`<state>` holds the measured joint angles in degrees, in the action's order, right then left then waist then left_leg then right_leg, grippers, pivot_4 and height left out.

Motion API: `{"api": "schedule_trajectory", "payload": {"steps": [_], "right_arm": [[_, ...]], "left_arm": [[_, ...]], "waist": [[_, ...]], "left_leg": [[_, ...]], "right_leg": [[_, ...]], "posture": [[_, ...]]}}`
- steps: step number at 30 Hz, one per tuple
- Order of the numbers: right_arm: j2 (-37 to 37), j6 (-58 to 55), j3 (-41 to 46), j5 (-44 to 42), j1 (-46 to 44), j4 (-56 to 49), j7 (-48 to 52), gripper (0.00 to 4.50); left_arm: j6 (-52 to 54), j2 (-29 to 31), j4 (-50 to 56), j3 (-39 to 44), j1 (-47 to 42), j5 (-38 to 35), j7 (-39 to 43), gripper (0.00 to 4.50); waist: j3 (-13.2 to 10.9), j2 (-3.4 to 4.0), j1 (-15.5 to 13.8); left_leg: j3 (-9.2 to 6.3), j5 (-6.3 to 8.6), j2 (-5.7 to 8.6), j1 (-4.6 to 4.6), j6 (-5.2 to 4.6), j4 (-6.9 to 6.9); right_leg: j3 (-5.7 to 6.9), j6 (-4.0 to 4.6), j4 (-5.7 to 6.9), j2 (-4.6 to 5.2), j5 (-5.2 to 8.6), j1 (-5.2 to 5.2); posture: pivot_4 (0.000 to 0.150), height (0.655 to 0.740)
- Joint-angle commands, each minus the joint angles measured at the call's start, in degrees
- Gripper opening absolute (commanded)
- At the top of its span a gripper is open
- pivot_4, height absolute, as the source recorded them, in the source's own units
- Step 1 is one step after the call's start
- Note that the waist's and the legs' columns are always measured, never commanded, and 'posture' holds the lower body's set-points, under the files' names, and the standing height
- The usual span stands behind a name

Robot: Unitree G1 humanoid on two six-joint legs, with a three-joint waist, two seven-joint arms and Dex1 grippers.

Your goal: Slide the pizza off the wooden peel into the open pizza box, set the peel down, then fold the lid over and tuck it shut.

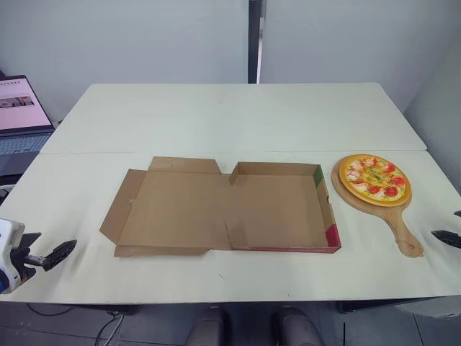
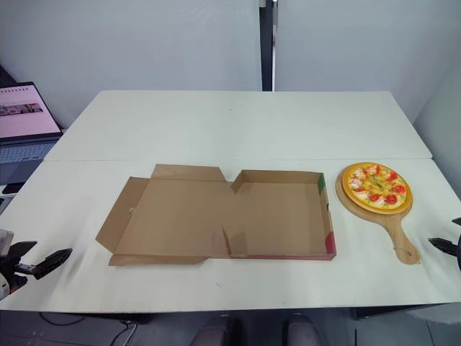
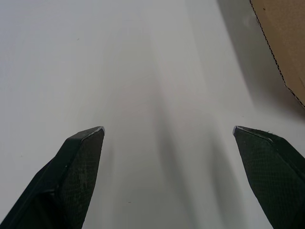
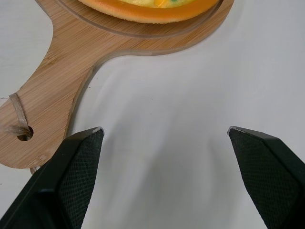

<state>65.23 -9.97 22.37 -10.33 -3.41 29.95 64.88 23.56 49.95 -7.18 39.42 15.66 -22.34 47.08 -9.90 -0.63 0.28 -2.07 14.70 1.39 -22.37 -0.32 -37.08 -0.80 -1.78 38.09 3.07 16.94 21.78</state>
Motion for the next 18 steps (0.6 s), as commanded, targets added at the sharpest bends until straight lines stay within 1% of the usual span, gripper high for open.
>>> {"api": "schedule_trajectory", "payload": {"steps": [1, 8, 11, 14, 18], "right_arm": [[1.3, 0.1, 1.8, -0.8, 0.3, -2.1, -0.7, 4.47], [-0.2, 0.0, 1.6, -1.0, -0.8, -3.5, -3.8, 4.47], [-0.3, -0.6, 1.7, -1.2, -1.6, -3.3, -4.7, 4.47], [0.1, 0.2, 1.1, 0.4, -2.2, -1.6, -6.8, 4.47], [0.3, -1.4, 1.8, -1.6, -2.7, 0.0, -5.0, 4.47]], "left_arm": [[-2.1, 2.2, -1.1, -0.3, -0.5, 1.1, 1.6, 4.5], [-4.3, 2.9, -6.0, 1.4, -4.4, -0.7, 4.0, 4.5], [-5.3, 2.9, -6.7, 1.6, -3.5, -0.6, 5.4, 4.5], [-3.3, 2.7, -7.6, 3.1, -4.1, -3.3, 6.8, 4.5], [-3.3, 3.6, -9.3, 3.3, -3.6, -3.7, 8.5, 4.5]], "waist": [[0.0, 0.0, 0.0], [0.0, 0.01, 0.0], [0.0, 0.01, 0.1], [0.0, 0.0, 0.2], [0.0, 0.01, 0.2]], "left_leg": [[0.0, 0.0, 0.0, 0.0, 0.0, 0.0], [0.0, 0.0, 0.0, 0.0, 0.0, 0.0], [0.01, 0.0, 0.0, 0.0, 0.0, 0.0], [0.04, 0.0, 0.0, 0.0, 0.0, 0.02], [0.03, 0.0, 0.0, 0.01, 0.0, 0.01]], "right_leg": [[0.0, 0.0, 0.0, 0.0, 0.0, 0.0], [0.01, 0.0, 0.0, 0.0, 0.0, 0.0], [0.0, 0.0, 0.0, 0.0, 0.0, 0.01], [-0.03, 0.0, 0.01, 0.0, 0.0, 0.03], [-0.01, 0.0, 0.02, 0.0, 0.0, 0.02]], "posture": [[0.15, 0.74], [0.15, 0.74], [0.15, 0.74], [0.15, 0.74], [0.15, 0.74]]}}
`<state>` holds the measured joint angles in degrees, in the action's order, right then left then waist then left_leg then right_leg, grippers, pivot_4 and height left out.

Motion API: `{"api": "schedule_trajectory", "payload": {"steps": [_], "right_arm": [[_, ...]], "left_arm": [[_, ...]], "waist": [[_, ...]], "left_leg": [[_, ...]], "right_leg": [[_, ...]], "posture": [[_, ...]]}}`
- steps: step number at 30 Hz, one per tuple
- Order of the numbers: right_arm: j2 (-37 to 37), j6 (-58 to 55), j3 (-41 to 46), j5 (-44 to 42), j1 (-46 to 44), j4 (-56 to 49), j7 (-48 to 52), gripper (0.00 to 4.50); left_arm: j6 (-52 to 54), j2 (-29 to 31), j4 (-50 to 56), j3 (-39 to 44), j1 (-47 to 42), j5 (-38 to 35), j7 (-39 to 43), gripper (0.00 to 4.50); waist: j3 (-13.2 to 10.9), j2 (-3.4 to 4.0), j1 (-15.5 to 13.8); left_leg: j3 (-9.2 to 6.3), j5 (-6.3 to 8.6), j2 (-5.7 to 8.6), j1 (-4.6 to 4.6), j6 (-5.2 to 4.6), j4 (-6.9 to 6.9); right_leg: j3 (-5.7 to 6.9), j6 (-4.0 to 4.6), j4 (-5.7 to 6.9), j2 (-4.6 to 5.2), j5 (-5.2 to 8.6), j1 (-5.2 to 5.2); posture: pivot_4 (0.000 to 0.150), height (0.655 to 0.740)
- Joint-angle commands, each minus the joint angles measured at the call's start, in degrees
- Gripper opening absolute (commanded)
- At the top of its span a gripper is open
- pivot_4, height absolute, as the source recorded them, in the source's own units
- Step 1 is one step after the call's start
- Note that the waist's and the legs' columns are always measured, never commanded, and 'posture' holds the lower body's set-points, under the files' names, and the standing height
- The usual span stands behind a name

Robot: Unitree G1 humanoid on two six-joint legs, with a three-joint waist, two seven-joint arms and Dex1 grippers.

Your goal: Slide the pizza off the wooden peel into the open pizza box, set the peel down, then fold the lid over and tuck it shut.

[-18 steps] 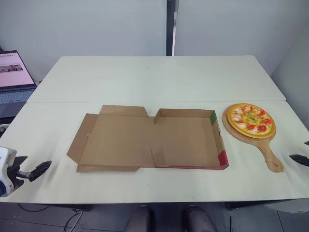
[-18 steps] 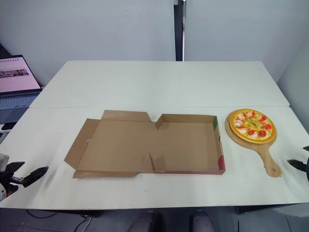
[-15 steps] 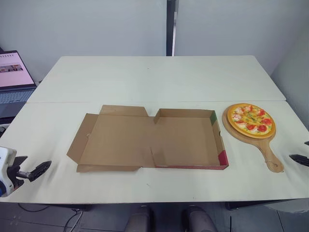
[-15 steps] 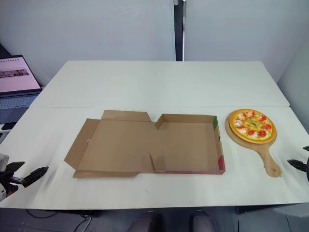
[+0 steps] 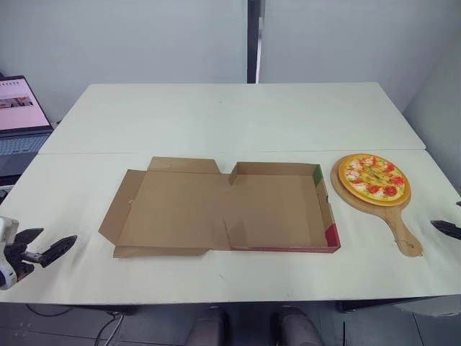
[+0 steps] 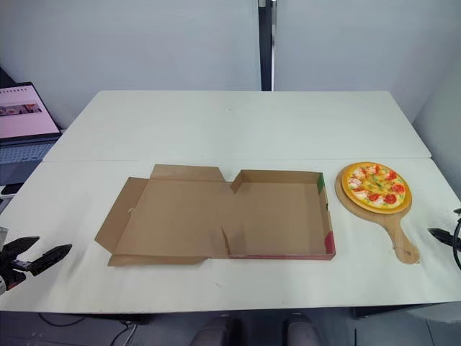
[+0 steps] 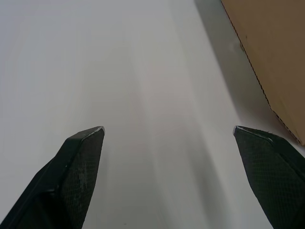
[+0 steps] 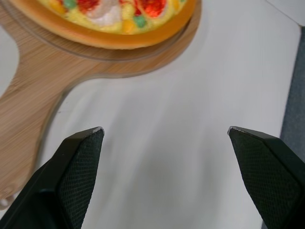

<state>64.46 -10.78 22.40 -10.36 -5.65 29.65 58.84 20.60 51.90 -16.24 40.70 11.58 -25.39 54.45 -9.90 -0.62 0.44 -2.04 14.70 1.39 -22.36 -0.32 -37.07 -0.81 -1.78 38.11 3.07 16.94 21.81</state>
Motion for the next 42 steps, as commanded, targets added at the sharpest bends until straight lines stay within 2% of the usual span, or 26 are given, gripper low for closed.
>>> {"api": "schedule_trajectory", "payload": {"steps": [1, 10, 13, 17, 22, 26, 33, 38, 42], "right_arm": [[1.1, -0.4, 1.8, -1.6, -0.3, 0.3, 1.1, 4.47], [0.4, 2.0, 2.1, -1.1, 0.7, 1.3, 0.0, 4.47], [0.5, 2.5, 2.2, -1.2, 0.7, 2.0, -0.3, 4.47], [0.6, 2.8, 2.0, -1.4, 0.5, 2.4, 0.0, 4.47], [1.5, -0.3, 2.9, -3.4, 2.0, -1.7, 2.7, 4.47], [1.7, -6.3, 6.3, -6.3, 6.9, -9.8, 4.8, 4.47], [-0.3, -15.6, 12.2, -9.4, 15.3, -24.7, 4.4, 4.47], [-1.5, -20.1, 13.0, -9.8, 17.0, -31.5, 2.1, 4.47], [-3.9, -25.6, 8.4, -7.9, 13.3, -35.9, -5.8, 4.47]], "left_arm": [[-0.5, 1.6, -0.2, 2.0, 0.6, -0.6, 1.2, 4.5], [-1.4, 0.5, 1.5, 4.1, 1.2, -2.6, 1.7, 4.5], [-0.4, 1.2, 5.2, 4.6, 1.5, -3.9, 2.9, 4.5], [2.4, 2.7, 15.0, -0.1, 0.9, -5.7, 6.5, 4.5], [10.2, 3.7, 28.3, -9.7, -8.2, -12.3, 7.0, 4.5], [16.8, 5.2, 37.3, -18.0, -17.8, -18.9, 8.5, 4.5], [25.5, 3.3, 42.0, -28.5, -35.3, -29.4, 9.1, 4.5], [27.3, 2.5, 41.6, -32.9, -40.6, -29.5, 9.2, 4.5], [26.0, 2.1, 42.1, -36.8, -42.9, -27.4, 11.5, 4.5]], "waist": [[0.0, 0.0, 0.0], [0.0, 0.0, 0.0], [0.0, 0.0, 0.0], [0.0, 0.0, -0.2], [0.0, 0.05, -0.5], [0.0, 0.05, -0.3], [0.1, 0.12, 0.1], [0.0, 0.1, 0.2], [0.0, 0.08, 0.2]], "left_leg": [[0.01, 0.0, 0.0, -0.01, 0.0, 0.0], [0.0, 0.0, 0.0, 0.0, 0.0, 0.0], [0.01, 0.0, 0.0, 0.0, 0.0, 0.01], [0.01, 0.0, 0.0, 0.0, 0.0, -0.02], [0.0, 0.0, 0.01, 0.0, 0.0, -0.04], [0.0, 0.0, 0.01, -0.03, 0.0, -0.02], [0.04, 0.0, 0.0, 0.05, -0.01, -0.06], [0.05, 0.0, 0.0, 0.08, -0.01, -0.1], [0.02, -0.01, 0.0, 0.07, 0.0, -0.12]], "right_leg": [[0.0, 0.0, -0.01, 0.0, 0.0, 0.0], [-0.01, 0.0, 0.0, 0.0, 0.0, 0.01], [-0.02, 0.0, 0.0, 0.0, 0.0, 0.01], [-0.02, 0.0, -0.01, 0.01, 0.0, -0.02], [-0.01, -0.01, -0.01, 0.01, -0.01, -0.06], [0.01, -0.03, 0.01, -0.03, -0.02, -0.05], [-0.07, -0.05, 0.1, -0.15, -0.01, -0.09], [-0.12, -0.09, 0.1, -0.22, -0.01, -0.12], [-0.13, -0.11, 0.07, -0.3, -0.02, -0.15]], "posture": [[0.15, 0.74], [0.15, 0.74], [0.15, 0.74], [0.15, 0.74], [0.15, 0.74], [0.15, 0.74], [0.15, 0.74], [0.15, 0.74], [0.15, 0.74]]}}
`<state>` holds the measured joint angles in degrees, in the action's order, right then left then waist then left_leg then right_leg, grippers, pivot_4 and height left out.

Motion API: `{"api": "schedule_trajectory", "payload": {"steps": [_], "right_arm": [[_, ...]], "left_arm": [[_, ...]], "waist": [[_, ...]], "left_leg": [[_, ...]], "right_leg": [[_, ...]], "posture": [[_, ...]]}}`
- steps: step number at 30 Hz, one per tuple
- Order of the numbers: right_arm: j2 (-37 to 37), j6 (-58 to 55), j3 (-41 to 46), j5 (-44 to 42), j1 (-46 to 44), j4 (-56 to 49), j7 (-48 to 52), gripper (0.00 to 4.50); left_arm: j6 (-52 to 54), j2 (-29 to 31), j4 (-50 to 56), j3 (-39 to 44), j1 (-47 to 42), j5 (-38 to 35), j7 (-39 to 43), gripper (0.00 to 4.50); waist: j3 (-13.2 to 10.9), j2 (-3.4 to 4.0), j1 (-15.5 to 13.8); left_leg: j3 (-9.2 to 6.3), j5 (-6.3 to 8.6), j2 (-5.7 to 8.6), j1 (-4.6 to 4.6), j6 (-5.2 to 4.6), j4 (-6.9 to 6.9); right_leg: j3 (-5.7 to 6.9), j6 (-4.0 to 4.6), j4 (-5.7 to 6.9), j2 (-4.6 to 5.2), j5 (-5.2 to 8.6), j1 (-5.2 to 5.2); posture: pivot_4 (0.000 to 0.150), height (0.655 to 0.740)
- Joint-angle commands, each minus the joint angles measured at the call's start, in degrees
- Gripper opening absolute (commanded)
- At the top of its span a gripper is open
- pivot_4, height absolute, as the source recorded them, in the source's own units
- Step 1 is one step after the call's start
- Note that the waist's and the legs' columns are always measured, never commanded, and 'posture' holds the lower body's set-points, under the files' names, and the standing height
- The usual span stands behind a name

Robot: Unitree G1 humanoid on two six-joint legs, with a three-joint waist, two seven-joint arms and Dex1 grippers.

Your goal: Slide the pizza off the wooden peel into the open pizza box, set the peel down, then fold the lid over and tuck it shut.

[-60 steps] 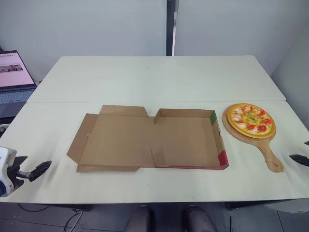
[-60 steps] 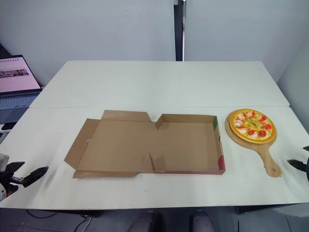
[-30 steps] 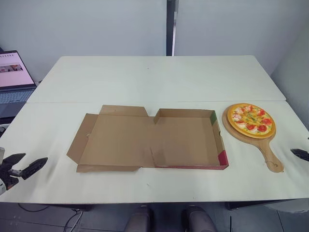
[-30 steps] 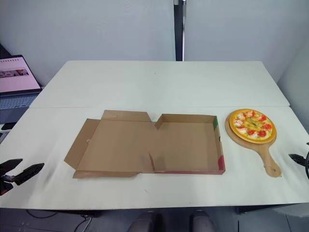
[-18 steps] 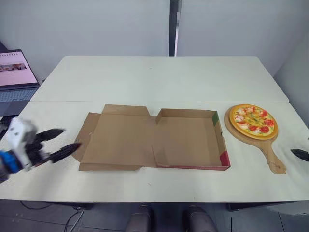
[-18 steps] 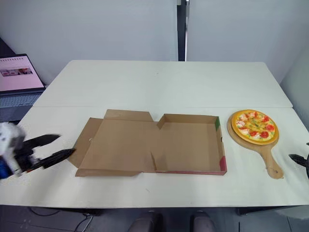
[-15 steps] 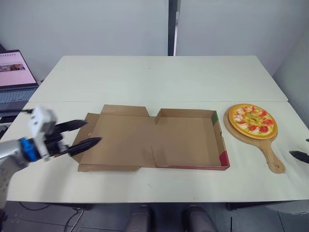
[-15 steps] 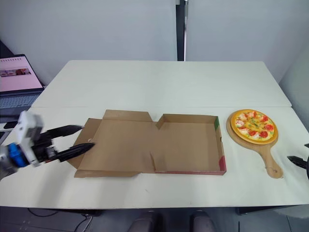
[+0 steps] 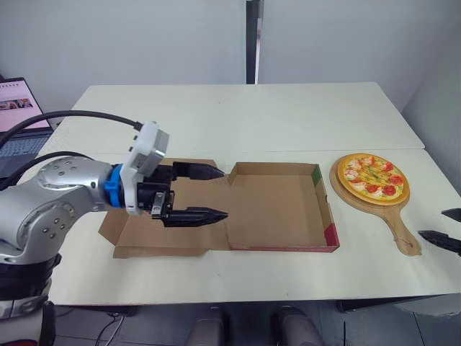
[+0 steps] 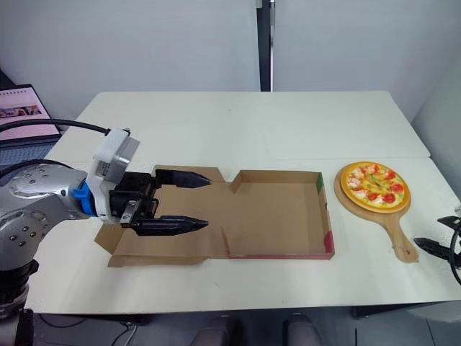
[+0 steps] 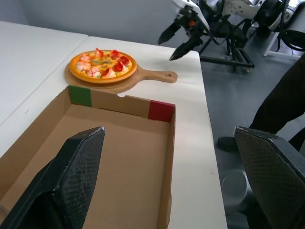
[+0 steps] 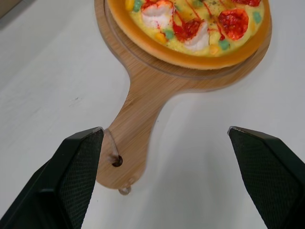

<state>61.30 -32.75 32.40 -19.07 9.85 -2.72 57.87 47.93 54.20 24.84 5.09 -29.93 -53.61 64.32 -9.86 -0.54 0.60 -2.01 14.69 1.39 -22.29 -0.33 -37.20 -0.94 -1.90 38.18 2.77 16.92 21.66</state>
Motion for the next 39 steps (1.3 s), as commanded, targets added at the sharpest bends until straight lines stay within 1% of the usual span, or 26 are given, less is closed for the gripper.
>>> {"api": "schedule_trajectory", "payload": {"steps": [1, 5, 8, 14, 20, 23, 26, 28, 29, 30, 35, 39], "right_arm": [[-1.3, -5.9, -3.2, 1.1, -3.6, -4.2, -6.9, 4.47], [-1.4, -14.7, -9.1, 1.1, -8.6, -4.7, -10.7, 4.47], [-2.3, -18.2, -13.1, 1.3, -12.5, -2.5, -12.6, 4.47], [-4.7, -18.5, -18.7, 2.6, -18.3, 4.2, -14.1, 4.47], [-5.9, -16.6, -22.3, 3.1, -22.0, 10.9, -12.5, 4.47], [-6.1, -16.9, -22.4, 2.4, -22.0, 11.9, -11.6, 3.9], [-6.6, -17.2, -21.9, 2.0, -21.3, 12.2, -11.6, 2.93], [-7.1, -17.6, -21.2, 1.5, -20.7, 12.2, -11.8, 2.19], [-7.3, -17.7, -21.0, 1.4, -20.2, 11.9, -11.8, 1.87], [-7.6, -17.7, -20.7, 1.4, -19.8, 11.5, -12.0, 1.66], [-10.2, -16.6, -17.7, 1.4, -18.6, 10.0, -14.7, 1.64], [-12.5, -12.3, -13.1, 2.1, -17.8, 7.6, -18.4, 1.63]], "left_arm": [[-1.4, -0.5, 1.4, -1.7, -1.8, 0.7, 1.9, 4.5], [-1.7, -1.5, 2.5, -2.9, -2.9, 1.0, 1.7, 4.5], [-1.5, -2.5, 3.3, -3.2, -3.2, 0.6, 1.2, 4.5], [0.2, -4.7, 3.8, -2.9, -4.0, -1.5, -0.7, 4.5], [1.5, -5.8, 3.8, -3.0, -4.9, -2.5, -1.9, 4.5], [1.5, -5.8, 4.0, -3.0, -4.8, -2.4, -2.1, 4.5], [1.6, -5.6, 3.7, -2.8, -5.0, -2.4, -2.2, 4.5], [1.3, -5.4, 3.4, -2.8, -5.2, -2.0, -2.0, 4.5], [1.2, -5.4, 3.2, -2.8, -5.3, -1.7, -1.9, 4.5], [1.0, -5.3, 3.0, -2.9, -5.4, -1.4, -1.9, 4.5], [0.7, -5.5, 2.3, -3.4, -6.1, -0.4, -1.7, 4.5], [0.2, -5.8, 1.5, -3.9, -6.8, 0.8, -1.4, 4.5]], "waist": [[0.0, 0.0, 0.0], [0.0, 0.0, -0.2], [0.0, -0.01, -0.3], [0.0, -0.02, -0.3], [0.0, -0.05, -0.1], [0.0, -0.08, -0.1], [0.0, -0.18, -0.2], [0.1, -0.34, -0.3], [0.2, -0.46, -0.2], [0.2, -0.51, -0.2], [0.3, -0.73, -0.3], [0.3, -0.78, -0.1]], "left_leg": [[0.0, 0.0, 0.0, -0.01, 0.0, 0.0], [-0.02, 0.0, 0.0, -0.04, 0.0, -0.02], [-0.06, 0.0, 0.0, -0.07, 0.0, -0.03], [-0.08, -0.01, 0.02, -0.09, 0.0, -0.06], [-0.12, 0.0, -0.03, -0.08, -0.01, -0.24], [-0.22, 0.02, -0.1, -0.07, -0.04, -0.55], [-0.25, 0.03, -0.1, -0.07, -0.05, -0.66], [-0.27, 0.03, -0.1, -0.07, -0.06, -0.67], [-0.28, 0.03, -0.1, -0.07, -0.05, -0.67], [-0.28, 0.03, -0.11, -0.07, -0.05, -0.66], [-0.31, 0.03, -0.11, -0.07, -0.05, -0.66], [-0.29, 0.03, -0.12, -0.06, -0.05, -0.66]], "right_leg": [[-0.01, 0.0, 0.0, 0.0, 0.0, 0.0], [-0.01, 0.0, 0.01, 0.0, 0.0, 0.03], [0.01, 0.0, -0.02, 0.0, 0.0, 0.03], [0.01, -0.01, -0.02, -0.01, -0.01, 0.02], [0.02, -0.05, 0.0, -0.09, -0.03, -0.06], [0.07, -0.05, 0.0, -0.18, -0.04, -0.24], [0.08, -0.1, -0.01, -0.18, -0.06, -0.3], [0.09, -0.1, -0.01, -0.18, -0.07, -0.31], [0.09, -0.1, -0.01, -0.18, -0.07, -0.31], [0.09, -0.1, -0.01, -0.19, -0.07, -0.31], [0.11, -0.1, -0.02, -0.18, -0.07, -0.32], [0.08, -0.1, -0.02, -0.19, -0.07, -0.32]], "posture": [[0.15, 0.74], [0.15, 0.74], [0.15, 0.74], [0.15, 0.74], [0.15, 0.74], [0.15, 0.74], [0.15, 0.74], [0.15, 0.74], [0.15, 0.74], [0.15, 0.74], [0.15, 0.74], [0.15, 0.74]]}}
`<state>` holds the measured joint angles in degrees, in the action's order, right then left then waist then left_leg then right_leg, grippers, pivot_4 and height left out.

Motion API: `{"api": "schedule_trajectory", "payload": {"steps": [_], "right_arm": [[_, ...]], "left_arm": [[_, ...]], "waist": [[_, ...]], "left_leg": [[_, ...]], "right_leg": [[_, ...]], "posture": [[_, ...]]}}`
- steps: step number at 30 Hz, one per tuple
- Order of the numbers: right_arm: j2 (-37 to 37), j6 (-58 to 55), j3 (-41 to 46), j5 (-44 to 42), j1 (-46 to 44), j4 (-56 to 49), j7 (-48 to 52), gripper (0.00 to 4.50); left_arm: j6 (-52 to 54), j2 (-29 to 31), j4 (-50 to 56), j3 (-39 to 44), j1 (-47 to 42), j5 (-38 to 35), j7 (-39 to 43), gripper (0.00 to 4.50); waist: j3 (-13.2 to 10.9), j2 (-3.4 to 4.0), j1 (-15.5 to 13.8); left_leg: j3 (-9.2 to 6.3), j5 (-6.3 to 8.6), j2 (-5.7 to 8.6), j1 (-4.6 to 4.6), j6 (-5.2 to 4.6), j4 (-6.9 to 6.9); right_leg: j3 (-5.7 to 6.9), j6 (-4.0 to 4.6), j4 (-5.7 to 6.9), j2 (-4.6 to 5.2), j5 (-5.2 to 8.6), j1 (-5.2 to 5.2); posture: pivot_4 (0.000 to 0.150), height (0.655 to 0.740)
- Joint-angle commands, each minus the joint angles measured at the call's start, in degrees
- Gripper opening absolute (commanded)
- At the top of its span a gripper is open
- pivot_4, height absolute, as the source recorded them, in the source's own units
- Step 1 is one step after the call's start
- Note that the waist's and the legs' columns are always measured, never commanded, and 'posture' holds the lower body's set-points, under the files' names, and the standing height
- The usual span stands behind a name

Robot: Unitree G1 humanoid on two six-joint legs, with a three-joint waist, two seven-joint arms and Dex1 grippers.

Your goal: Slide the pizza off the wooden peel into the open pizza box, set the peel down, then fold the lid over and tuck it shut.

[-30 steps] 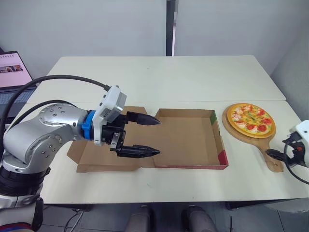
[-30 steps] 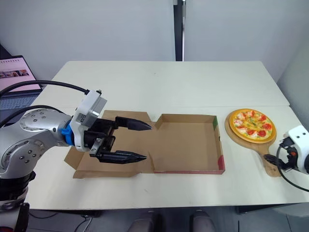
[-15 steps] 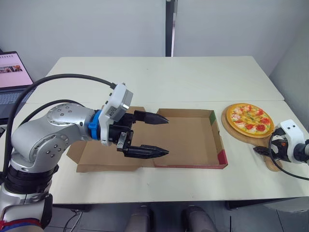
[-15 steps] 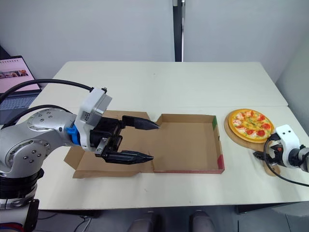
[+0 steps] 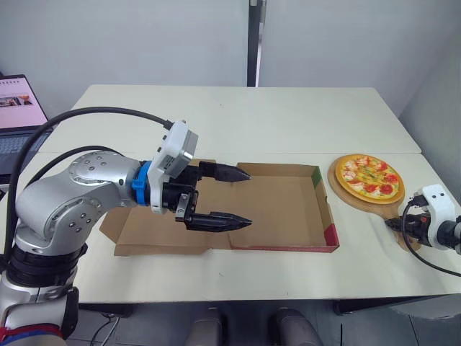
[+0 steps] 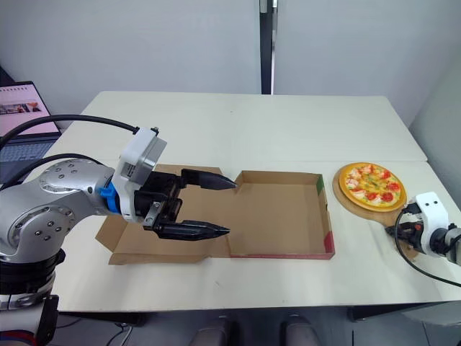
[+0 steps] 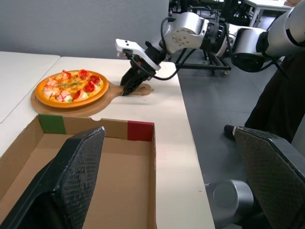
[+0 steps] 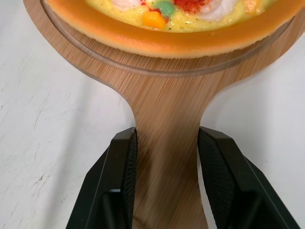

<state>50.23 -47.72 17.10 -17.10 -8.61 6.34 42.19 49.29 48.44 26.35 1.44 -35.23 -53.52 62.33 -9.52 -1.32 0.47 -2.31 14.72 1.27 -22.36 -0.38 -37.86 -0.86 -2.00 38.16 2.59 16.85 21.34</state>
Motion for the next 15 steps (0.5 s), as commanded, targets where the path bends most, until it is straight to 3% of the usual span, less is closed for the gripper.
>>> {"api": "schedule_trajectory", "payload": {"steps": [1, 9, 15], "right_arm": [[-1.7, 3.5, 3.4, 0.2, 0.6, -2.1, -3.6, 1.62], [0.5, 4.8, 9.9, -1.1, -0.4, -7.9, -5.5, 1.61], [1.9, 3.1, 10.7, -2.1, -2.3, -10.8, -4.9, 1.61]], "left_arm": [[-1.2, -0.1, -0.1, -0.3, -1.6, 0.9, 0.7, 4.5], [-2.0, -0.3, -2.4, -0.5, -2.9, 3.1, 1.9, 4.5], [-2.7, -0.8, -3.7, -1.3, -4.0, 4.6, 2.8, 4.5]], "waist": [[0.0, 0.0, 0.1], [-0.3, 0.55, -0.2], [-0.3, 0.56, -0.1]], "left_leg": [[0.01, 0.0, 0.0, 0.0, 0.0, 0.0], [0.07, 0.0, 0.06, -0.3, 0.0, -0.01], [0.14, -0.01, 0.11, -0.61, 0.01, -0.05]], "right_leg": [[-0.01, 0.0, 0.0, 0.0, 0.0, 0.0], [-0.05, -0.05, 0.05, 0.01, -0.03, 0.33], [-0.17, -0.03, 0.45, 0.02, -0.01, 0.84]], "posture": [[0.15, 0.74], [0.15, 0.74], [0.15, 0.74]]}}
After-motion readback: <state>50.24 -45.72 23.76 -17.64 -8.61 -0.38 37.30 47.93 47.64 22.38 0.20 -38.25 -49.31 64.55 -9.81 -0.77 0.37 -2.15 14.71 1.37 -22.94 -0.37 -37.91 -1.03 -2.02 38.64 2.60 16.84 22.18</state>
